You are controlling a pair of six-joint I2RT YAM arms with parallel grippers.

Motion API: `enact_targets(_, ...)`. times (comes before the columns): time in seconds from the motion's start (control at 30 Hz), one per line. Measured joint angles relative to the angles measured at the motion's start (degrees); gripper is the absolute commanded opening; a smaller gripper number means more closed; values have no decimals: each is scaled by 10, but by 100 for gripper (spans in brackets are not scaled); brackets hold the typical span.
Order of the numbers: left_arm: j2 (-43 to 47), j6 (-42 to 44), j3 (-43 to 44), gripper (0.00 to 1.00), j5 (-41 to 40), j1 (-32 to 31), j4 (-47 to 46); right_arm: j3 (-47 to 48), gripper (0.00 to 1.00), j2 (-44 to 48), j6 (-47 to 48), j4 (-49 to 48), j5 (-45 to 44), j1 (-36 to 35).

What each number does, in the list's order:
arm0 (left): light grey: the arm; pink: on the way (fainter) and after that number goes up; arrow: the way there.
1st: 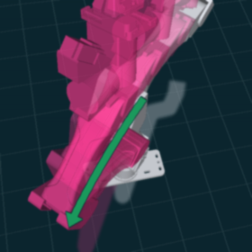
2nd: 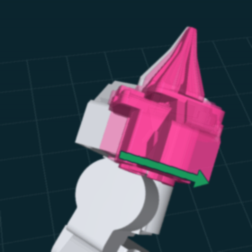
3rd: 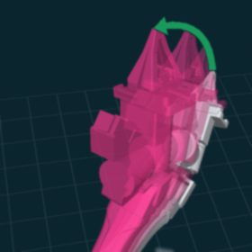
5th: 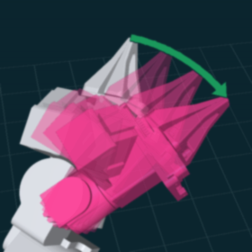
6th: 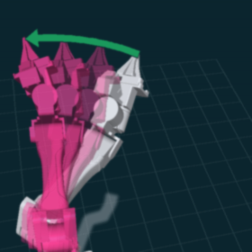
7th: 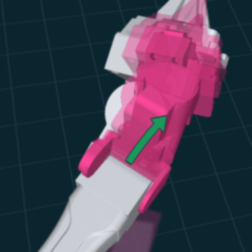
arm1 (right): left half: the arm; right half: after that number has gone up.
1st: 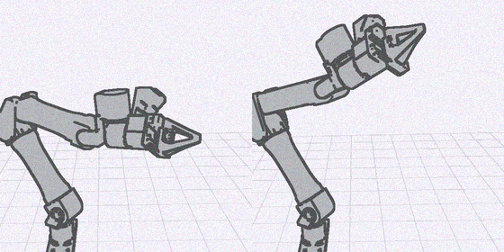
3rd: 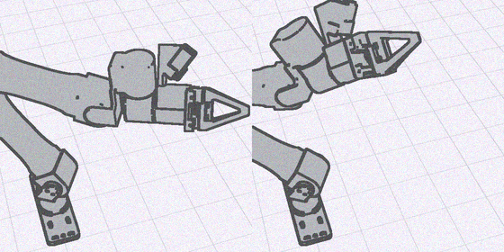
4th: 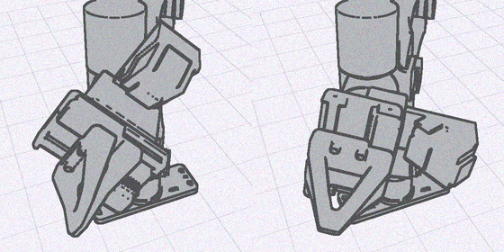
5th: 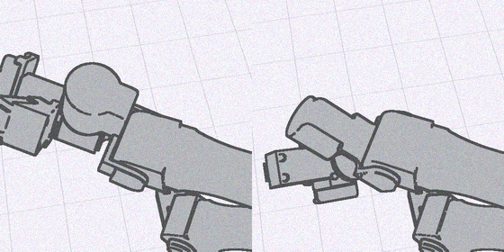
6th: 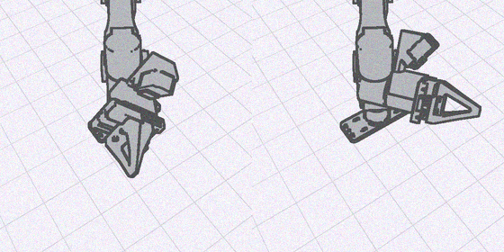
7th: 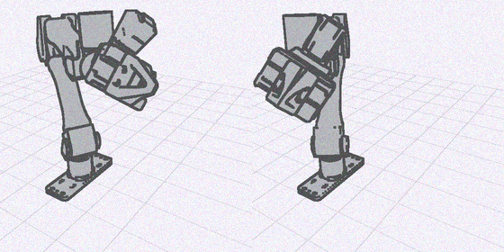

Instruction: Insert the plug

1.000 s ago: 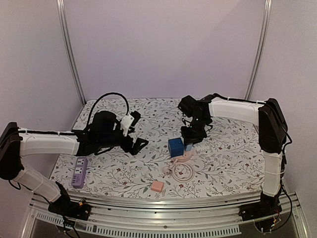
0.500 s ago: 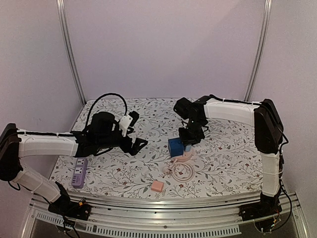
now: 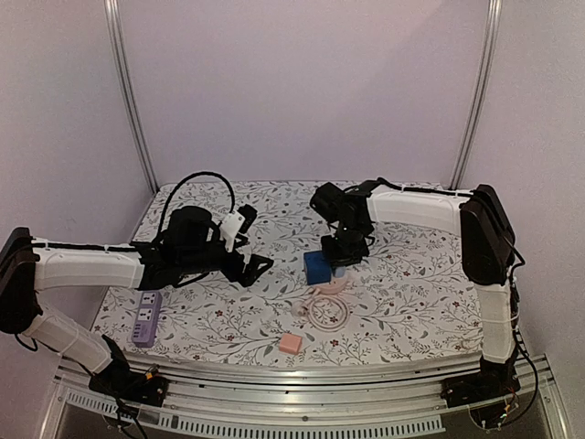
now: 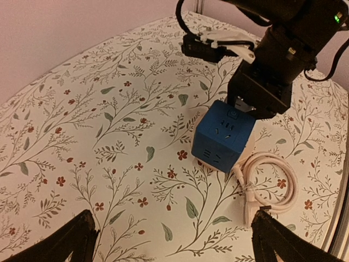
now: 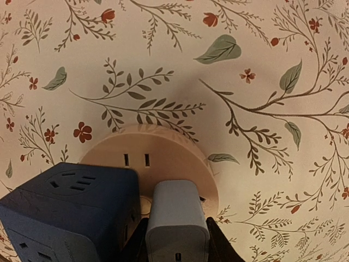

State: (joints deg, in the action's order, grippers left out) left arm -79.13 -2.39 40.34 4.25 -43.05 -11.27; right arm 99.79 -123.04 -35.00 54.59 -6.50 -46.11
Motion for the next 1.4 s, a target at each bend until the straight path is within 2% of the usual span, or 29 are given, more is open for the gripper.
enact_targets(0.13, 0, -3, 0, 99, 0, 0, 0, -4, 1, 0, -3, -13, -5, -3)
enact_targets(0.4, 0, -6, 0, 99, 0, 0, 0, -8, 28, 7, -3, -24, -7, -5)
enact_targets(0.57, -4, -7, 0, 100, 1, 0, 0, -3, 40, 7, 2, -20, -6, -5)
enact_targets(0.93, -13, -9, 9, 100, 2, 0, 1, 20, 49, 11, 12, 8, -7, -6)
enact_targets(1.4, -13, -18, 32, 99, 2, 0, 13, 39, 50, 93, 18, 45, -34, -6)
